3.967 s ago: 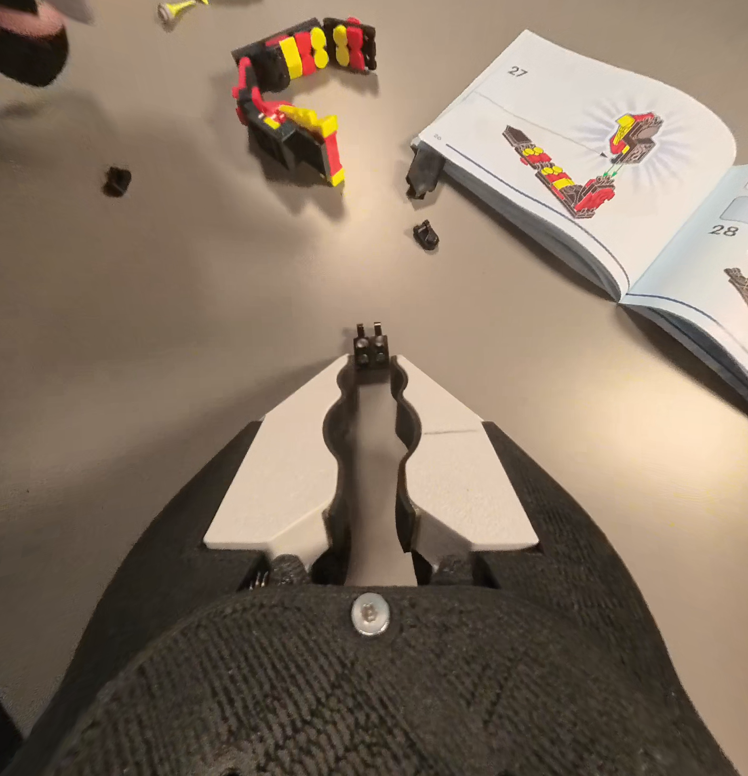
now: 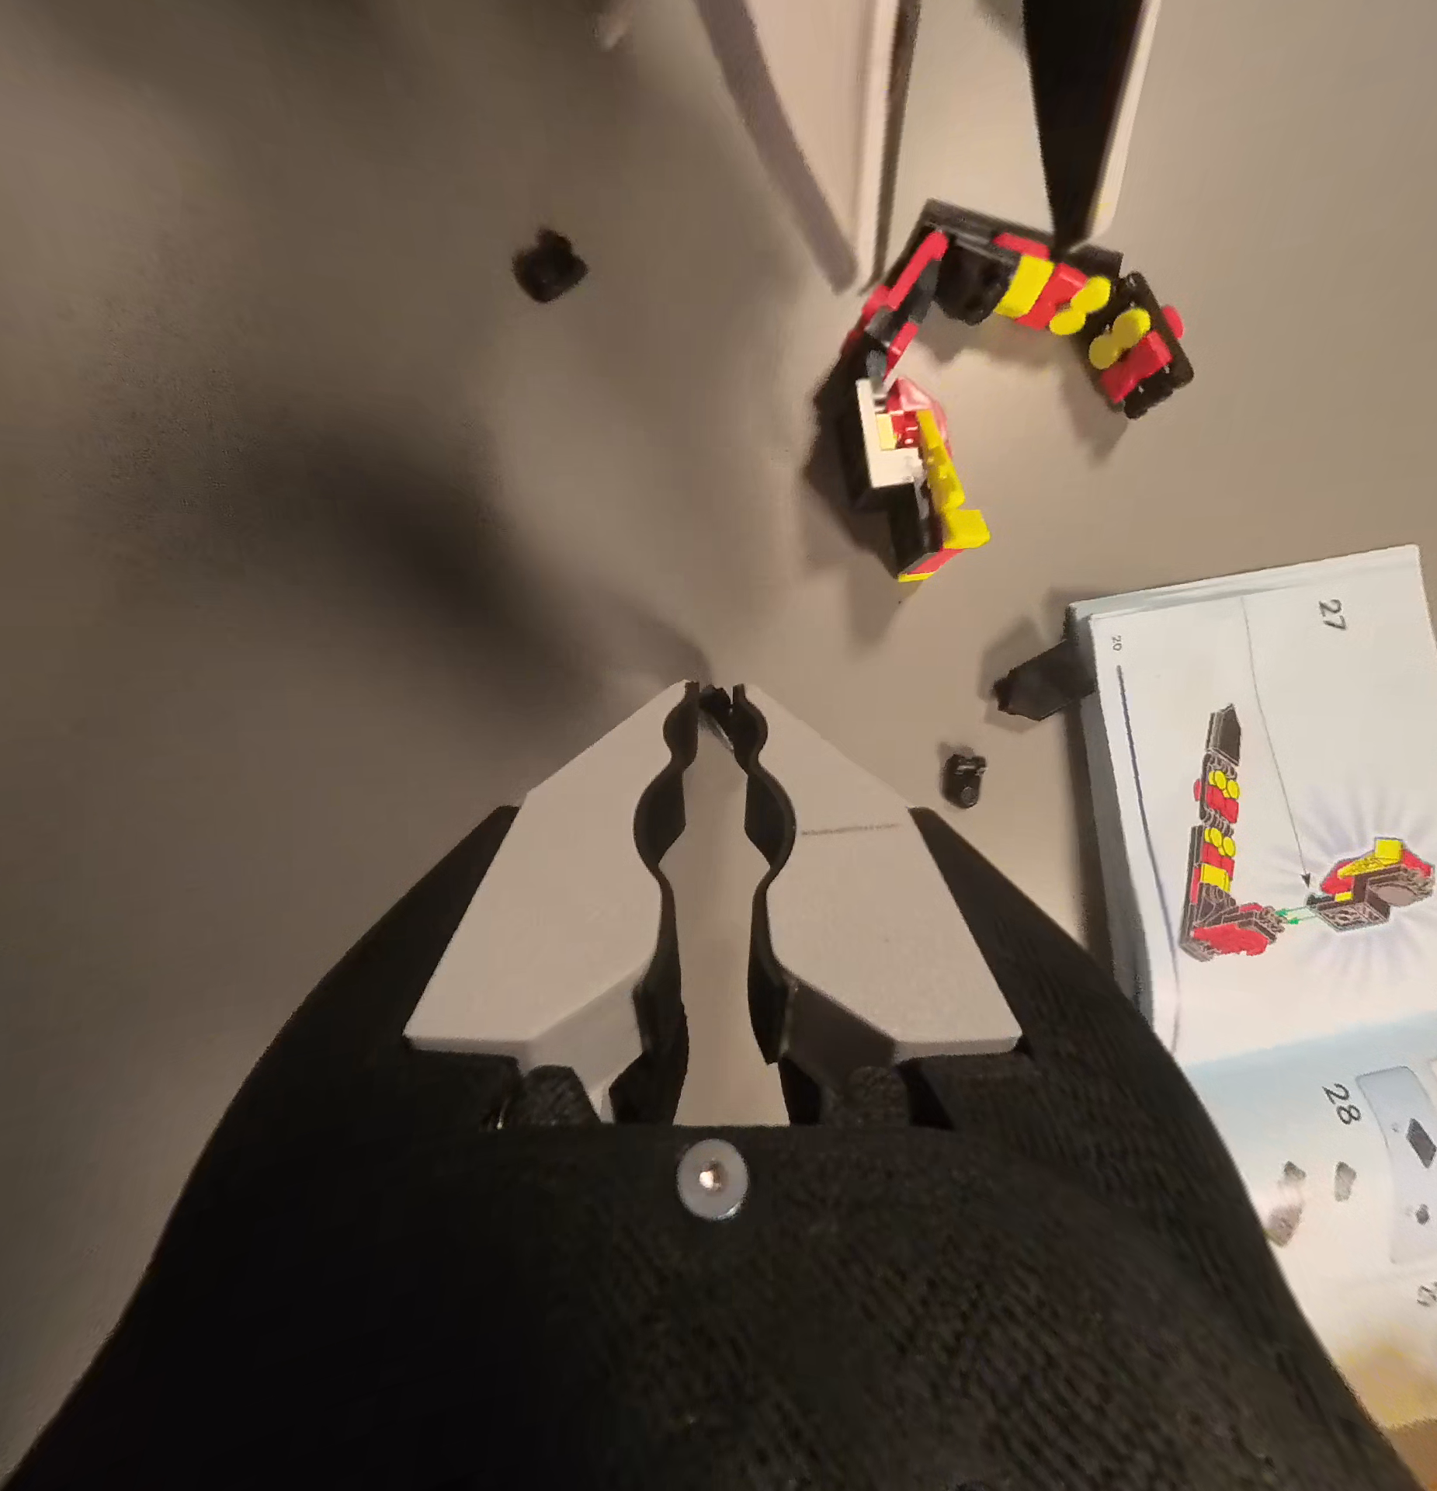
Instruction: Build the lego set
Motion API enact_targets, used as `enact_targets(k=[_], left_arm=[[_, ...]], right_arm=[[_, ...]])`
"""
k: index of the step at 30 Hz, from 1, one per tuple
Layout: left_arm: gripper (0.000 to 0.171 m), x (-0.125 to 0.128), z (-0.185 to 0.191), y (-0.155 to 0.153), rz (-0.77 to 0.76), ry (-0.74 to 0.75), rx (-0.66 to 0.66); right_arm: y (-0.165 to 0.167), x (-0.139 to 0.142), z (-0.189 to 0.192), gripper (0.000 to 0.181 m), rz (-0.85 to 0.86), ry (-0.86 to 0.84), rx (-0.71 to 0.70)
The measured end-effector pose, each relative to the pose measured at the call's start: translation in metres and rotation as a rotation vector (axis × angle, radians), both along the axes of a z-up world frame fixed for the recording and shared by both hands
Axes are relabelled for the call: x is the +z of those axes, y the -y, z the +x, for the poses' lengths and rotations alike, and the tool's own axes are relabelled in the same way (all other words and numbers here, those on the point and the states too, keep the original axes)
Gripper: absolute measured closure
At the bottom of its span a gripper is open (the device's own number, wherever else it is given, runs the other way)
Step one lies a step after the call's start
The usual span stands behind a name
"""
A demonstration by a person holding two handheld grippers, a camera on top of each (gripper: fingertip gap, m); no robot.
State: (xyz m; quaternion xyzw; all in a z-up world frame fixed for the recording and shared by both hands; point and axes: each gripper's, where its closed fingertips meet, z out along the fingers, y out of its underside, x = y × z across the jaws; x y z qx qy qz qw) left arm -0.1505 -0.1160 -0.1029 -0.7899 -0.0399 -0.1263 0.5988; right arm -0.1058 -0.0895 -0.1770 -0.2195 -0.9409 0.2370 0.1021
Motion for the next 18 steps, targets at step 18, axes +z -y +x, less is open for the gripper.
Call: enact_targets(k=[18], left_arm=[[0.120, -0.055, -0.008, -0.008, -0.292, -0.262, -0.002]], right_arm=[[-0.005, 0.010, -0.001, 0.152, -0.113, -0.078, 0.100]])
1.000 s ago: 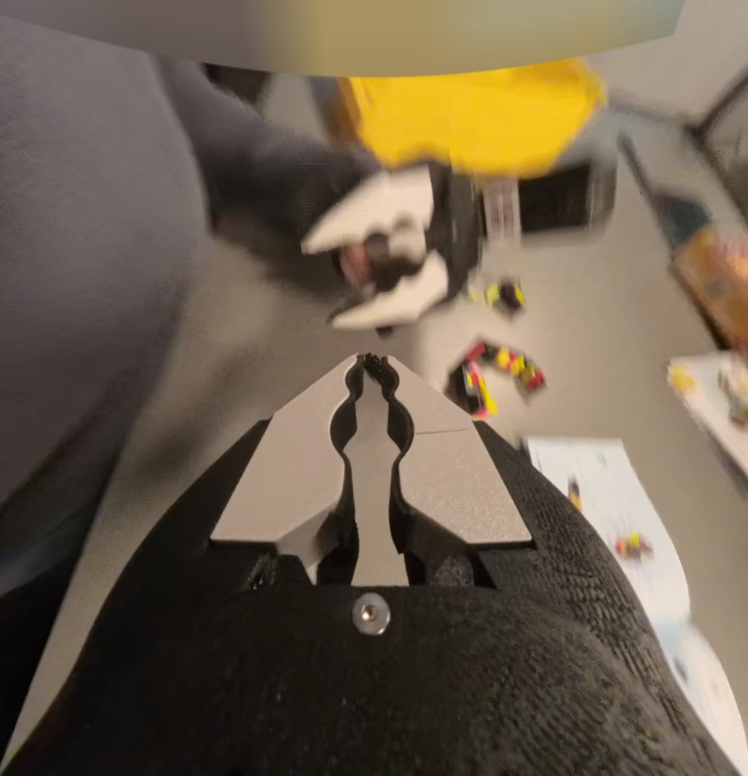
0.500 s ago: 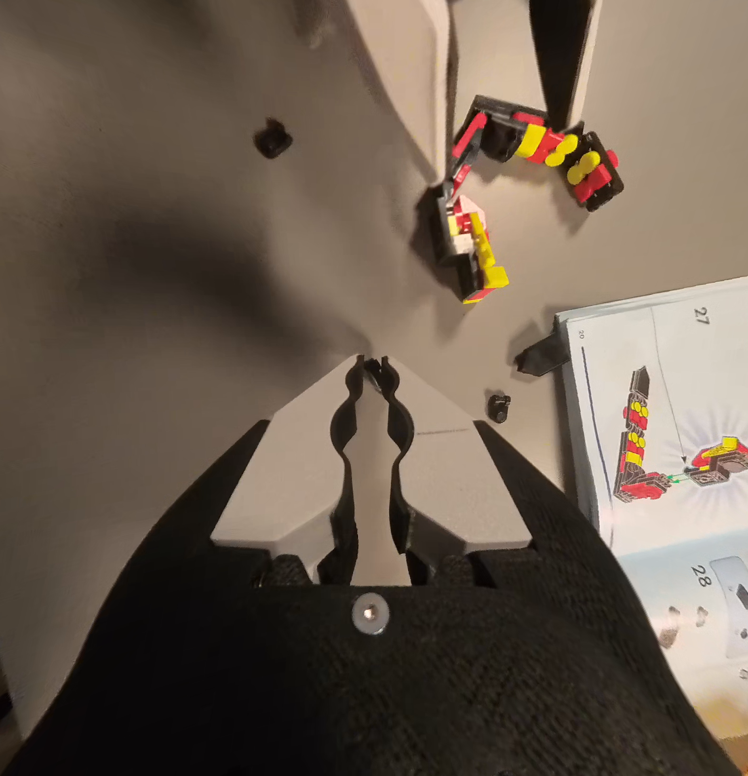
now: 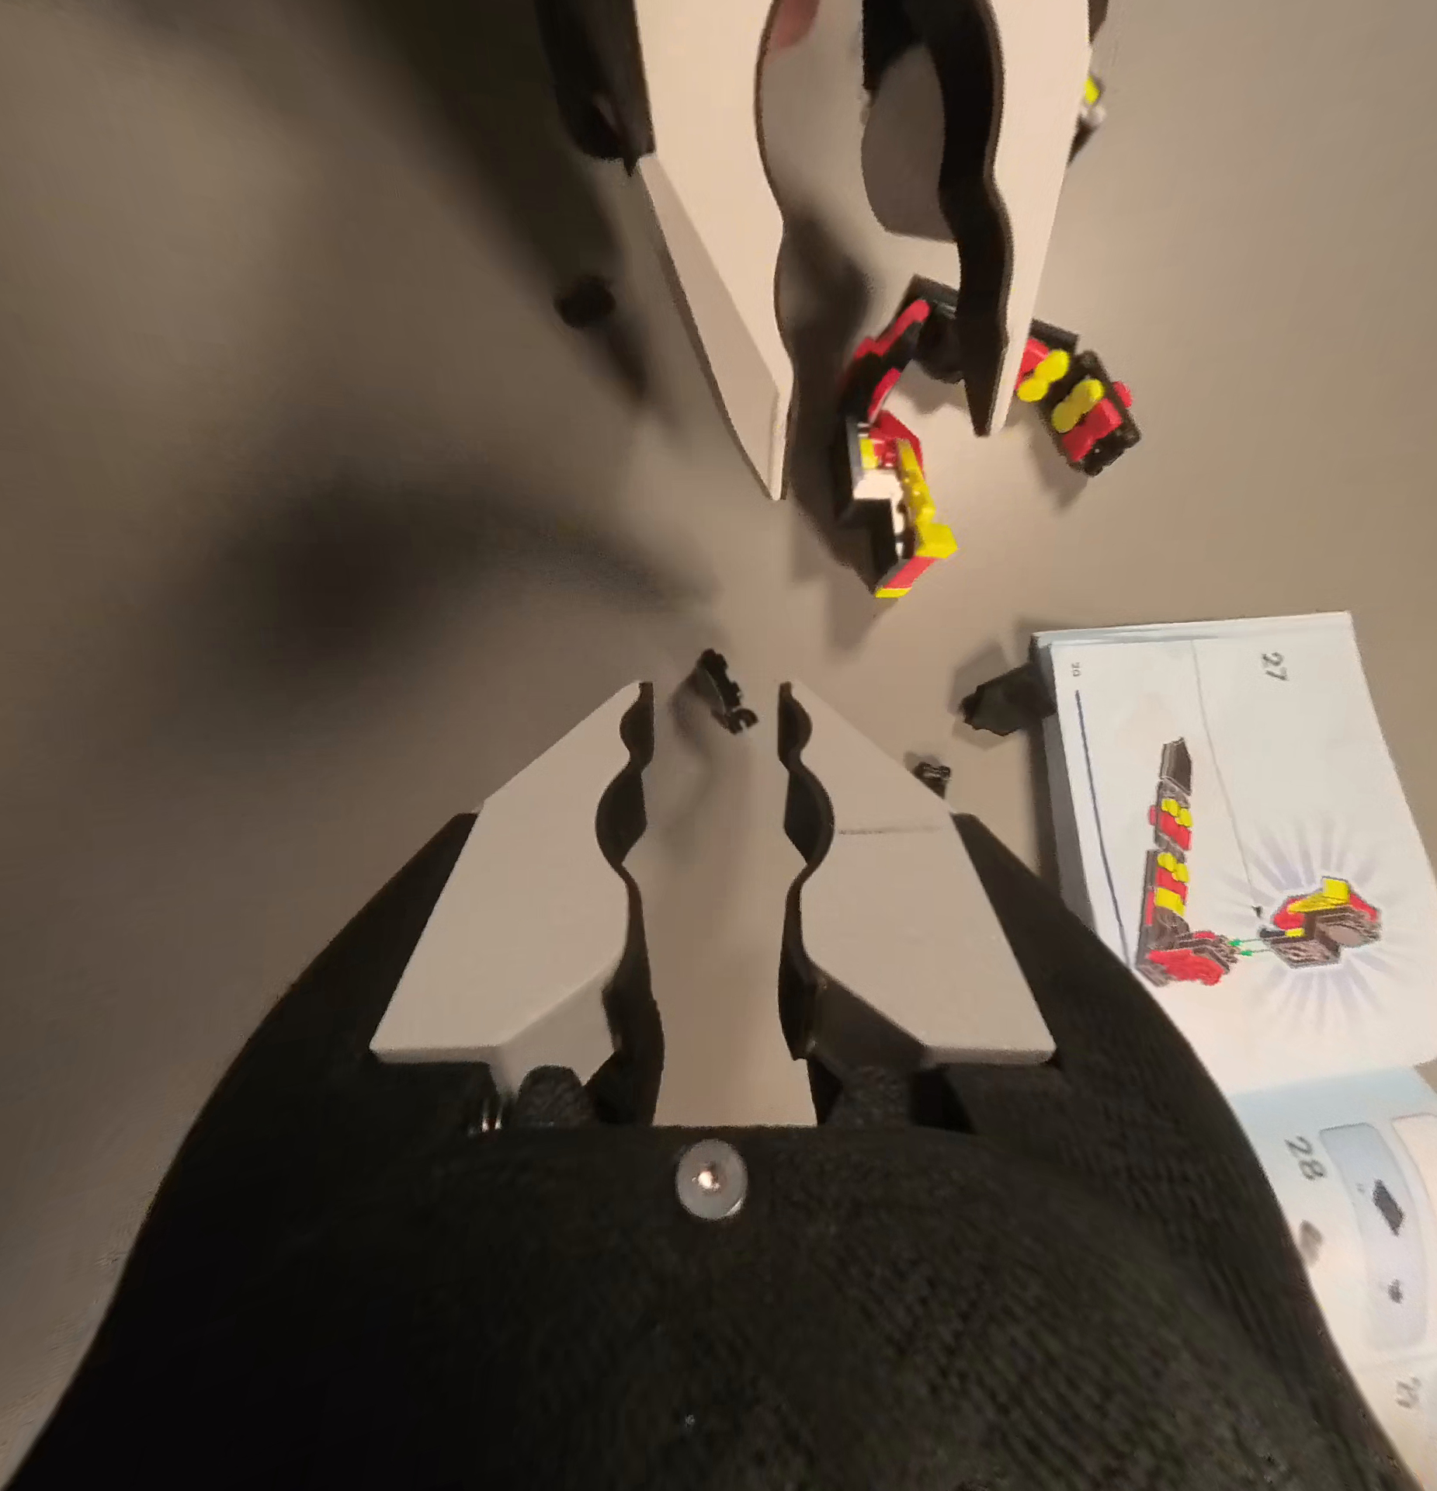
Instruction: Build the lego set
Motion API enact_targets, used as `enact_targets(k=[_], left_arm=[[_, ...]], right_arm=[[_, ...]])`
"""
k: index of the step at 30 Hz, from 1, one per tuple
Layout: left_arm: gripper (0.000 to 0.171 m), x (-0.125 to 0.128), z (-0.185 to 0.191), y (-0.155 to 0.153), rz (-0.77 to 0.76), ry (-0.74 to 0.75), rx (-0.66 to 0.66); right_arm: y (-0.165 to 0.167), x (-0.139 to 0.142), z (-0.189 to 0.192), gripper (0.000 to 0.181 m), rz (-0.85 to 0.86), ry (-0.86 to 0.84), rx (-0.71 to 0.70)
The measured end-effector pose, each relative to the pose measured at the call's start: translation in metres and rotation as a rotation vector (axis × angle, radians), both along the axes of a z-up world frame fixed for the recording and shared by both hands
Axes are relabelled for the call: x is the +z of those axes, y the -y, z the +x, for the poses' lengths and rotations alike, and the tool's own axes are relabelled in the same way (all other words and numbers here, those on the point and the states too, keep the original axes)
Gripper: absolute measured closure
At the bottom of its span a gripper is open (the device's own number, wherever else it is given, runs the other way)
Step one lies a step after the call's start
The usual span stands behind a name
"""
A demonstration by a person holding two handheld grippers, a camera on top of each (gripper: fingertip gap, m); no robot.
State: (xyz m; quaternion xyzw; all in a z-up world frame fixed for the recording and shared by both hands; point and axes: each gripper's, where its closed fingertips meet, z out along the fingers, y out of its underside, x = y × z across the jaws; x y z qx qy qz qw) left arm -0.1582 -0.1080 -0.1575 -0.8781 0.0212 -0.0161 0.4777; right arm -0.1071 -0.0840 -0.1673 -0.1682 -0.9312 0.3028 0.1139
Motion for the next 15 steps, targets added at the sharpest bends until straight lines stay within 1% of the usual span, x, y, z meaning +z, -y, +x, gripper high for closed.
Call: enact_targets(k=[2, 4, 7, 11, 15], left_arm=[[0.120, -0.006, 0.001, -0.001, -0.043, 0.003, -0.036], [0.121, -0.015, 0.001, 0.000, -0.105, 0.000, -0.069], [0.122, -0.020, -0.003, 0.003, -0.139, -0.018, -0.082], [0.129, -0.017, 0.002, 0.001, -0.117, 0.001, -0.110], [0.136, -0.022, 0.004, -0.002, -0.148, -0.024, -0.119]], right_arm=[[-0.003, 0.000, -0.001, 0.155, -0.018, -0.028, 0.028], [-0.003, -0.001, -0.003, 0.163, -0.032, -0.045, 0.045], [0.000, -0.003, -0.005, 0.170, -0.031, -0.081, 0.054], [0.004, -0.002, -0.012, 0.178, -0.050, -0.110, 0.024], [0.003, 0.005, -0.027, 0.178, -0.042, -0.176, -0.040]])
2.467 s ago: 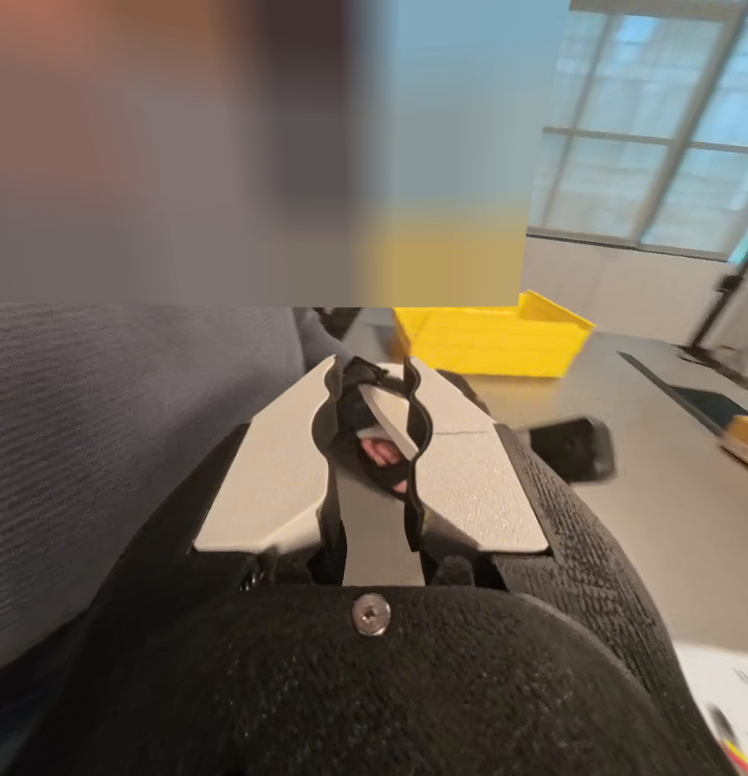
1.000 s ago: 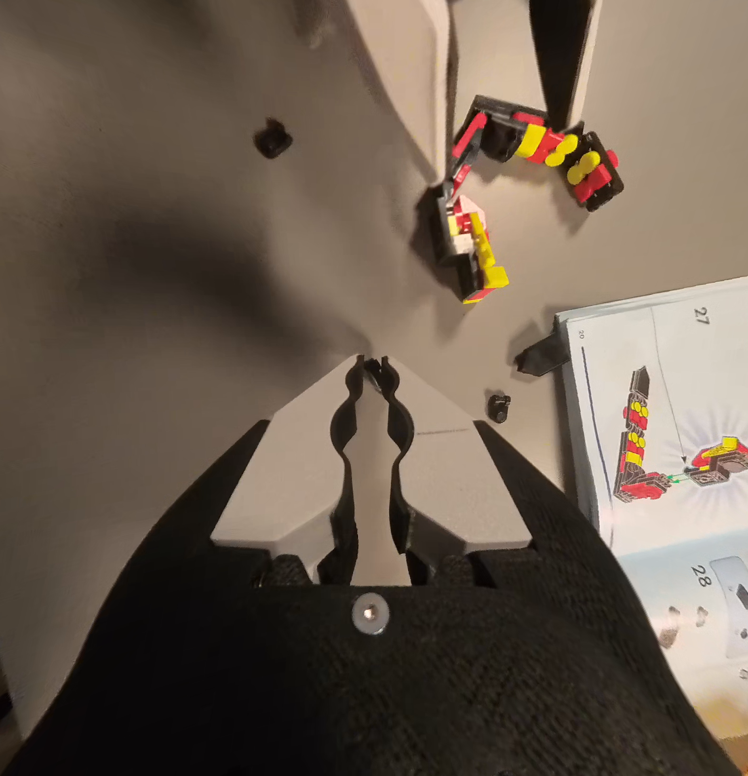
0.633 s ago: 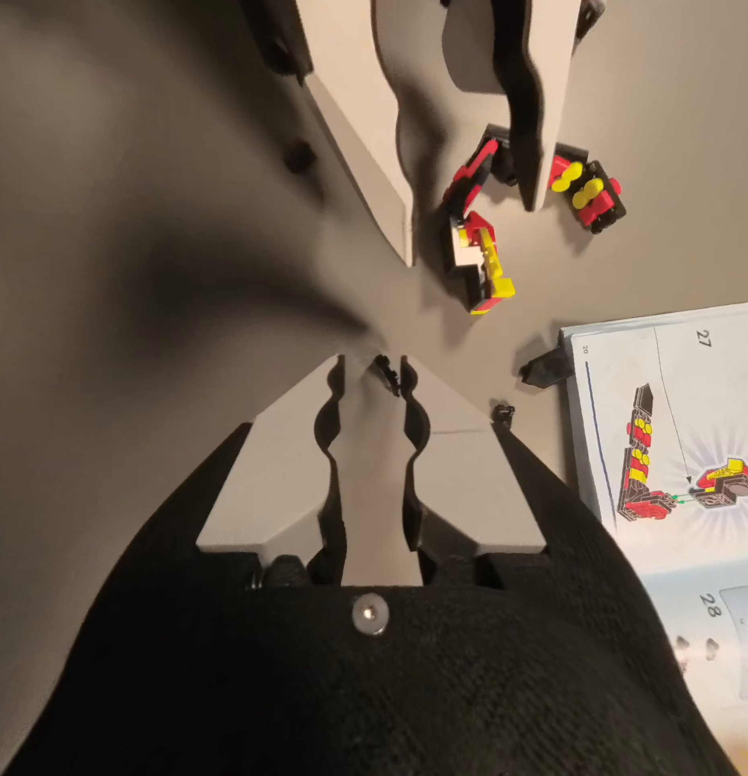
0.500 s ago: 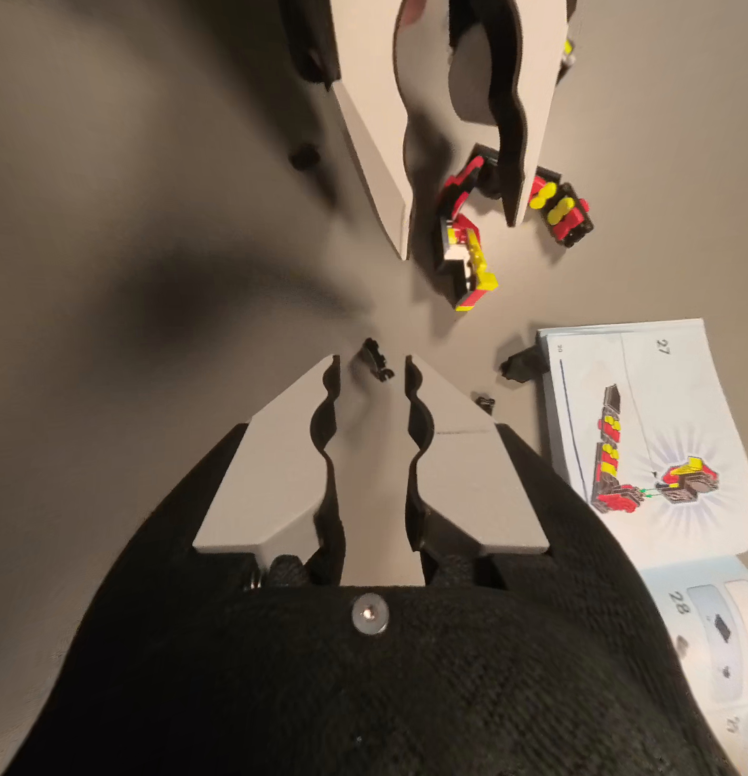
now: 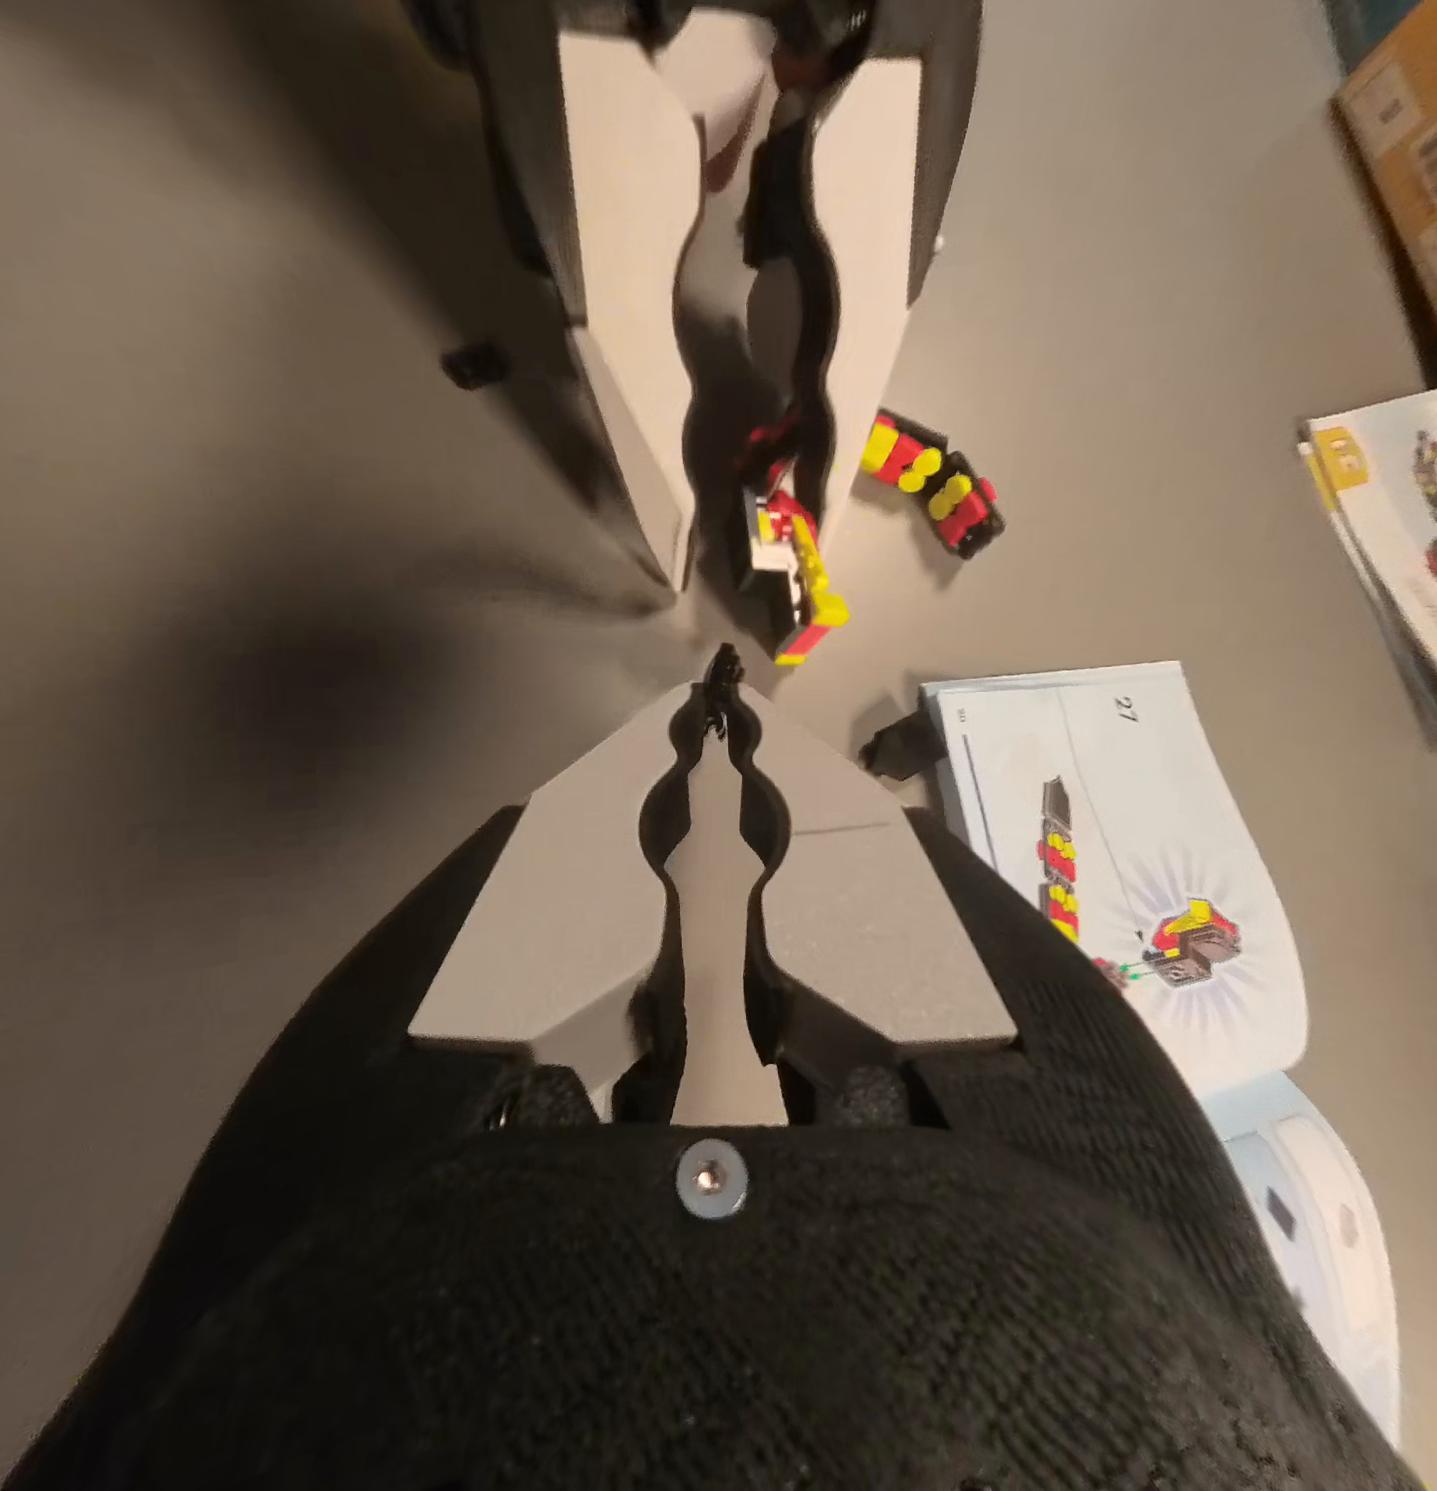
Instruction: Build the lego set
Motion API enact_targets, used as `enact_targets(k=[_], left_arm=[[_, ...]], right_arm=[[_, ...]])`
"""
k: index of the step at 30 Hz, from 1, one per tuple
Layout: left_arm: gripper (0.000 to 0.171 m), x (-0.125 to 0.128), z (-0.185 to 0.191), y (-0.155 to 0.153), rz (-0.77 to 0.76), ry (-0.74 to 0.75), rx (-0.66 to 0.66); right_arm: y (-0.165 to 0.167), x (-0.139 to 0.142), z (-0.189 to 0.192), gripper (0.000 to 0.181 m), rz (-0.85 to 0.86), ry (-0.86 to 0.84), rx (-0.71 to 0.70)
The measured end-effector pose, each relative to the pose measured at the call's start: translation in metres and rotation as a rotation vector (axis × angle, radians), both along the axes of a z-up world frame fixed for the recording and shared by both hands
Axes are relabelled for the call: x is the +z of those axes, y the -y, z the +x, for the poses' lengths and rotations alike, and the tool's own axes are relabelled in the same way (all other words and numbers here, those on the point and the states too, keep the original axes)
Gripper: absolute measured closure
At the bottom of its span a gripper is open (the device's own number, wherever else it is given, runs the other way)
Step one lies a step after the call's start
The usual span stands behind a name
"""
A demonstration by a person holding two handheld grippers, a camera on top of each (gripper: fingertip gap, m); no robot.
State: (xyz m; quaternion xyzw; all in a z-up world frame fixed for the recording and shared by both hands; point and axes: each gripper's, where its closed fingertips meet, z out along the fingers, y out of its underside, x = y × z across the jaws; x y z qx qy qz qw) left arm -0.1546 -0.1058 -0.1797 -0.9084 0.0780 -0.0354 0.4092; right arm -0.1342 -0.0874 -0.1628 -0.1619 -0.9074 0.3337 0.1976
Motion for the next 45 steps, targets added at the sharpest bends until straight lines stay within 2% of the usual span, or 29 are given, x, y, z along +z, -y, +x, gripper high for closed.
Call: enact_targets(k=[3, 7, 10, 14, 16, 19, 23, 30, 33, 45], left_arm=[[0.150, -0.001, 0.001, -0.004, -0.006, -0.012, 0.010], [0.152, 0.013, -0.003, -0.016, 0.084, -0.010, 0.077], [0.152, 0.055, -0.001, -0.039, 0.317, 0.100, 0.147], [0.153, 0.117, 0.013, -0.076, 0.608, 0.329, 0.132], [0.152, 0.133, 0.020, -0.094, 0.652, 0.389, 0.117], [0.153, 0.146, 0.030, -0.114, 0.662, 0.453, 0.093], [0.152, 0.159, 0.040, -0.124, 0.671, 0.543, 0.070], [0.152, 0.170, 0.048, -0.125, 0.691, 0.585, 0.046], [0.152, 0.171, 0.048, -0.124, 0.707, 0.578, 0.049], [0.153, 0.186, 0.043, -0.118, 0.831, 0.710, 0.079]], right_arm=[[0.002, 0.004, -0.003, 0.178, 0.016, -0.038, 0.012], [-0.008, 0.021, 0.001, 0.178, 0.061, -0.002, 0.030], [-0.029, 0.060, 0.005, 0.178, 0.141, 0.041, 0.077], [-0.056, 0.125, 0.010, 0.179, 0.245, 0.202, 0.126], [-0.069, 0.146, 0.010, 0.179, 0.335, 0.294, 0.119], [-0.087, 0.163, 0.009, 0.179, 0.482, 0.390, 0.079], [-0.096, 0.171, 0.017, 0.179, 0.610, 0.472, 0.067], [-0.100, 0.170, 0.030, 0.179, 0.759, 0.580, 0.083], [-0.099, 0.172, 0.028, 0.179, 0.790, 0.597, 0.074], [-0.089, 0.187, 0.015, 0.180, 0.922, 0.599, 0.064]])
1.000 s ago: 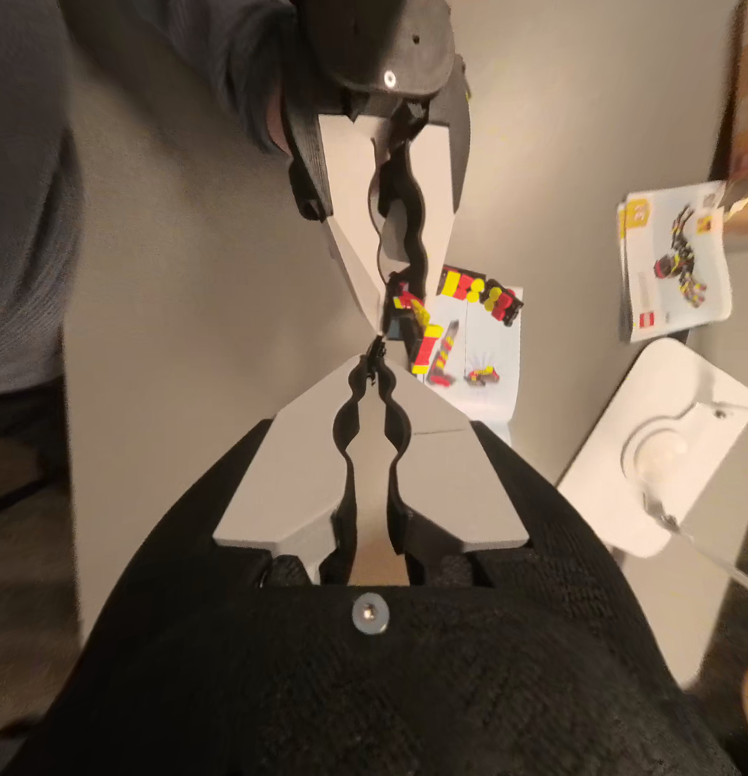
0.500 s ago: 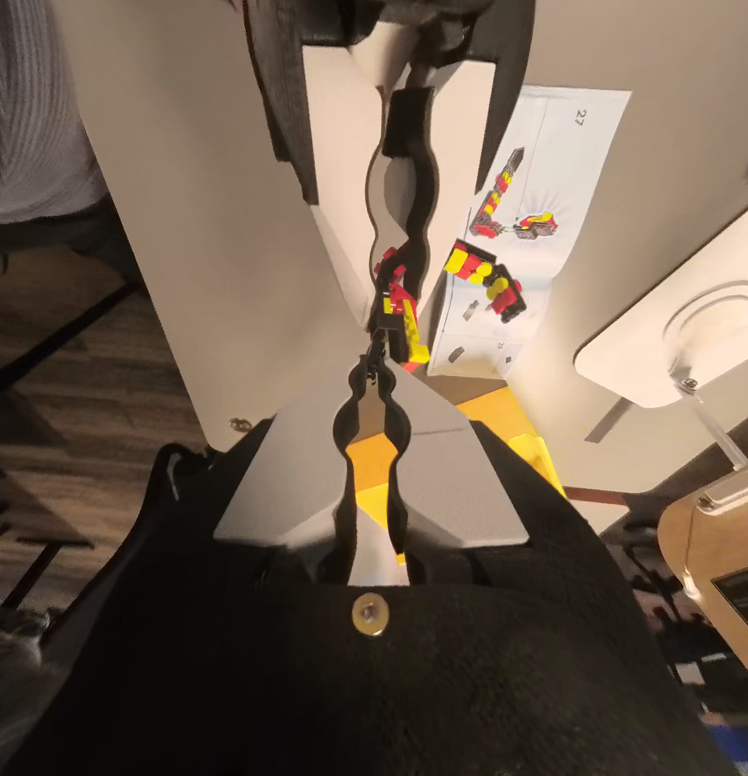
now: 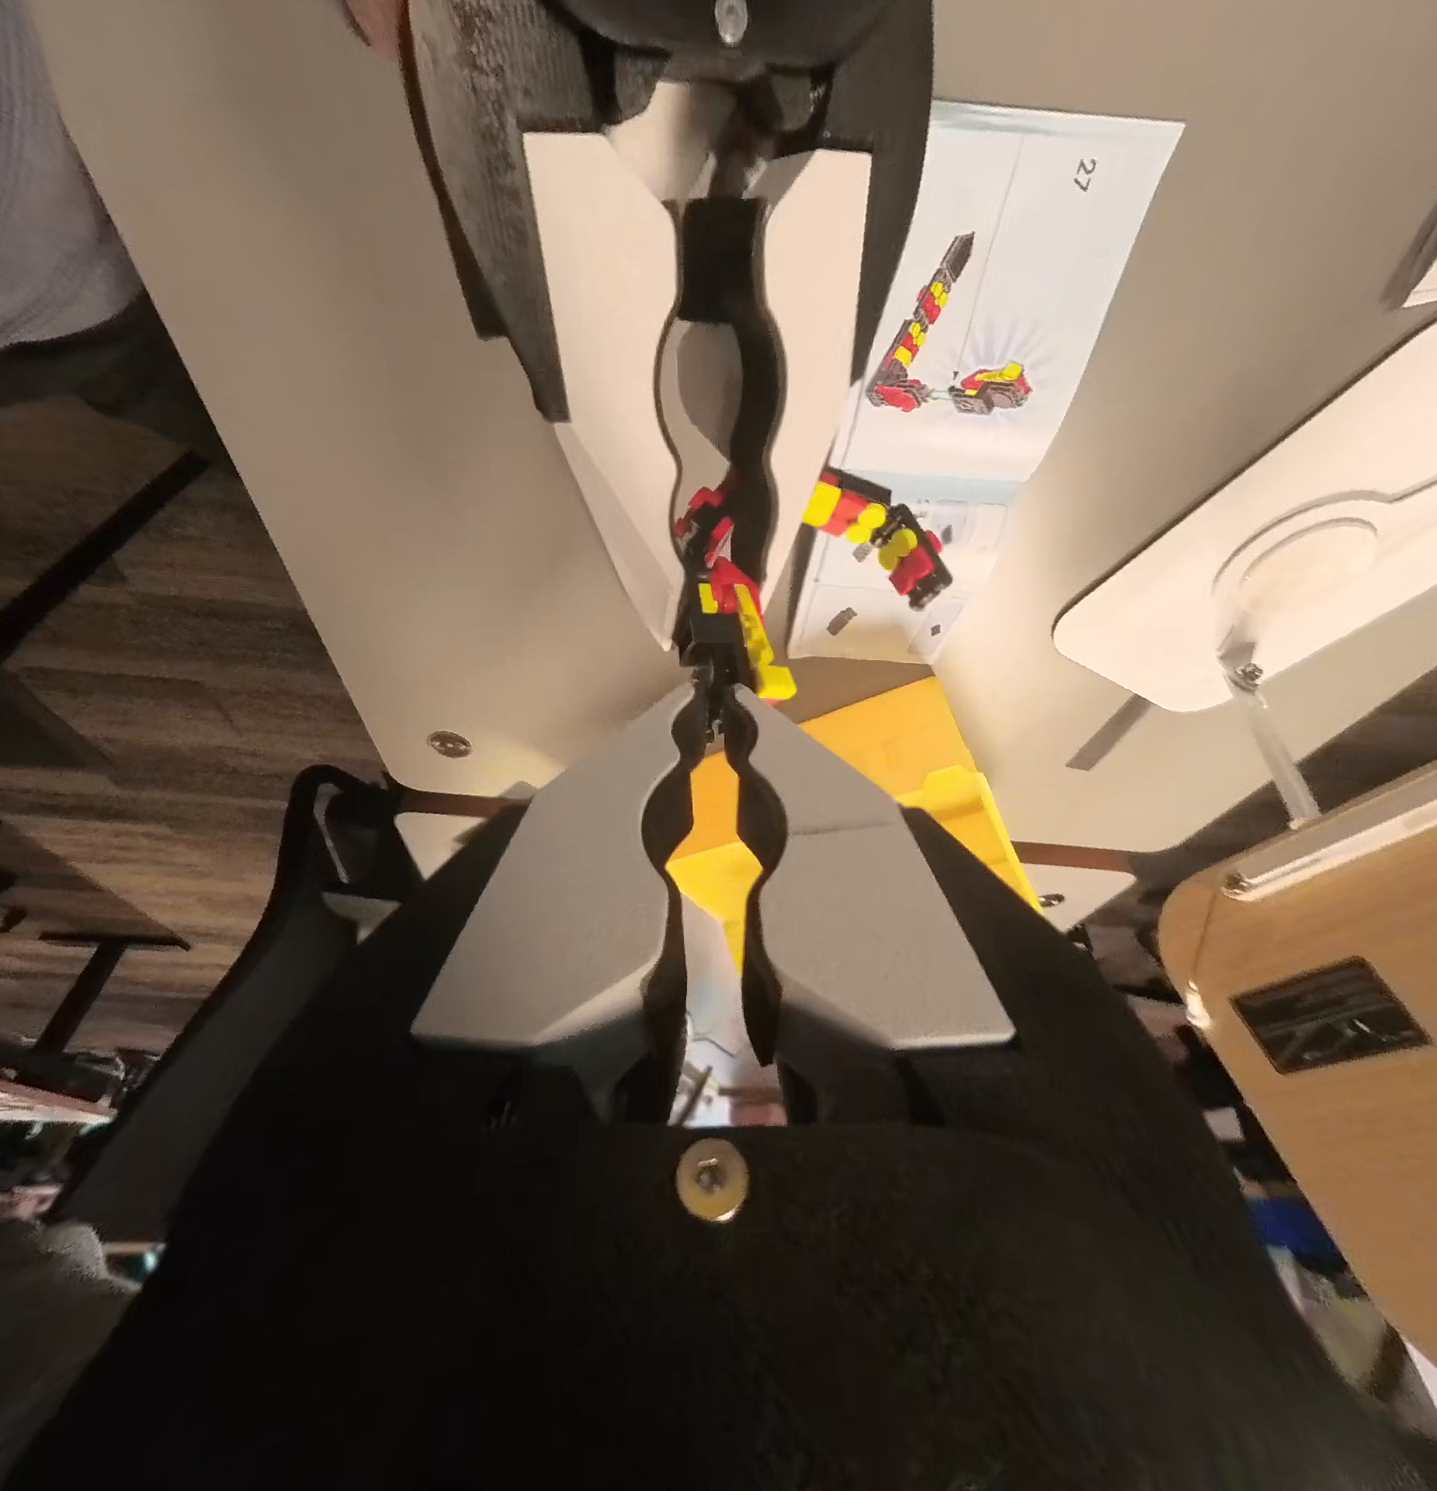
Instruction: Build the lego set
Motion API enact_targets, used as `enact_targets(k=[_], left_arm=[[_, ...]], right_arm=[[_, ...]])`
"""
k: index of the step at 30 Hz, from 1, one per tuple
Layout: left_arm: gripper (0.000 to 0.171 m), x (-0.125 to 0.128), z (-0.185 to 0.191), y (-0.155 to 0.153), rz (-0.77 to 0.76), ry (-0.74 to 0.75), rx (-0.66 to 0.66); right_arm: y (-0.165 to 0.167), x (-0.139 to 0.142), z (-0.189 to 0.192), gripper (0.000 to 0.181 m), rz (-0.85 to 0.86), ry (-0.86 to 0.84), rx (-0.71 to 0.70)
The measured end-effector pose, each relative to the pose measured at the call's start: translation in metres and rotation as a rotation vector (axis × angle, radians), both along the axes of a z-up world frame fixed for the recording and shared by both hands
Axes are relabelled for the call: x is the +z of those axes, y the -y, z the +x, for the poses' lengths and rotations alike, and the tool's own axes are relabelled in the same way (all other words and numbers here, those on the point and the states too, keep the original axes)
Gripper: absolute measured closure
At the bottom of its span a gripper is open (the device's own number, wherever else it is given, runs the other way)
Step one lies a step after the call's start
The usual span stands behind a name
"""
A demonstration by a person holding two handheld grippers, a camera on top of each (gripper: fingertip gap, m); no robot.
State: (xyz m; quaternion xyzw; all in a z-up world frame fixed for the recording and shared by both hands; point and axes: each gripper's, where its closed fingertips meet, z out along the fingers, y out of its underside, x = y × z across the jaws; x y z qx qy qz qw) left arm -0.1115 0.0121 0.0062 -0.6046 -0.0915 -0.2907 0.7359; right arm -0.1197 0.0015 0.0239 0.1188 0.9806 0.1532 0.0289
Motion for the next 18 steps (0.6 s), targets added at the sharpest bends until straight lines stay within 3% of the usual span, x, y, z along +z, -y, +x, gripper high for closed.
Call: enact_targets(k=[5, 11, 15, 18], left_arm=[[0.153, 0.007, -0.007, 0.006, 0.064, 0.126, -0.045], [0.153, 0.018, -0.011, 0.013, 0.166, 0.268, -0.120], [0.154, 0.008, -0.031, 0.016, 0.153, 0.253, -0.008], [0.154, -0.004, -0.050, 0.024, 0.159, 0.193, 0.095]], right_arm=[[0.006, 0.005, -0.011, 0.181, 0.036, -0.066, 0.073], [0.014, 0.008, -0.017, 0.181, -0.035, -0.126, 0.074], [0.012, 0.016, -0.042, 0.179, -0.125, -0.359, 0.026], [0.002, 0.025, -0.056, 0.169, -0.315, -0.627, -0.098]])
